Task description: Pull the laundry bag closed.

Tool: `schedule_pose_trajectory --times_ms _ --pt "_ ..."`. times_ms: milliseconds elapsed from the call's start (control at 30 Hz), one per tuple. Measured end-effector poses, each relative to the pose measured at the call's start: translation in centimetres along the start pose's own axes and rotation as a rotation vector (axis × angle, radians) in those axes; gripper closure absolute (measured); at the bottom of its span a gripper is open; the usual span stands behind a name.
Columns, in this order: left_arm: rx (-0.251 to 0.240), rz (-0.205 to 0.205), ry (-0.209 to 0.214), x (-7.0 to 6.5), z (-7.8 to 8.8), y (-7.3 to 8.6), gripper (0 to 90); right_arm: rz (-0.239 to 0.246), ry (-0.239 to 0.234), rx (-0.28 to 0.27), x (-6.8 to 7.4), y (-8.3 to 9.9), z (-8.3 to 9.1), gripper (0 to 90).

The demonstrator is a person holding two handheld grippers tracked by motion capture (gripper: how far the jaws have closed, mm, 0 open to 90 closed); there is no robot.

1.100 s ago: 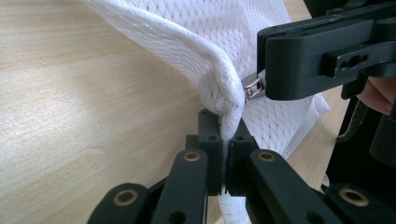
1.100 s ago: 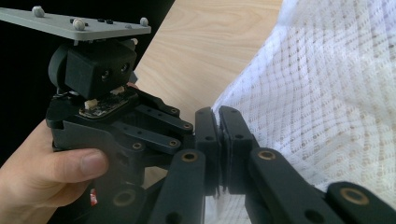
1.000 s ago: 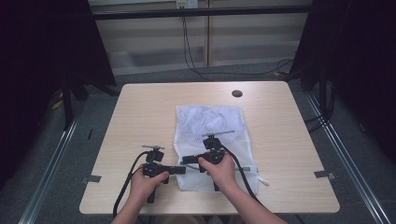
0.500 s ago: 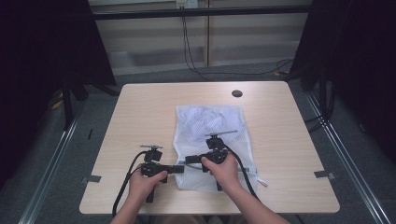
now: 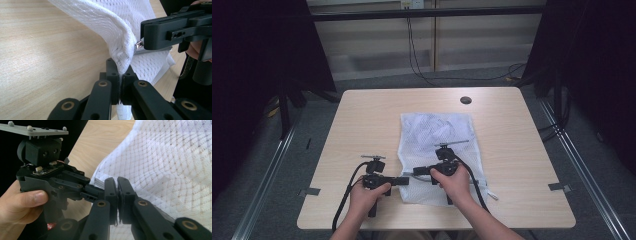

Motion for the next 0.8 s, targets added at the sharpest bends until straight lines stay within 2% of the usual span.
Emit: schedule_pose_trajectory --times_ms 467,600,633,667,800 --pt "0.004 0.002 0.004 -0.04 0.13 -0.03 88.3 0.014 -0.004 0.0 0.09 0.04 0.32 87.1" --pt "0.005 0.002 -0.008 0.03 0.15 -0.01 88.3 0.018 -0.001 0.003 0.09 0.1 0.29 87.1" --pt "0.002 0.002 -0.006 0.09 0.27 -0.06 88.4 0.036 0.026 0.003 -0.12 0.1 0.38 87.1" --pt "-0.02 0.021 0.01 0.04 0.44 -0.19 88.3 0.034 0.024 0.001 -0.25 0.06 0.47 87.1" --pt "-0.02 0.019 0.01 -0.01 0.52 -0.19 88.3 0.024 0.02 -0.001 -0.54 -0.06 0.91 87.1"
Point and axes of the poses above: each handheld gripper's, and its own axes: z roughly backward along the jaws, y roughly out of its underside, x roughly to its left, the point moved 4 cm from there along -z, roughly forward along the jaws, and after that the axes turned 11 degrees about y, right-handed, at the moved point
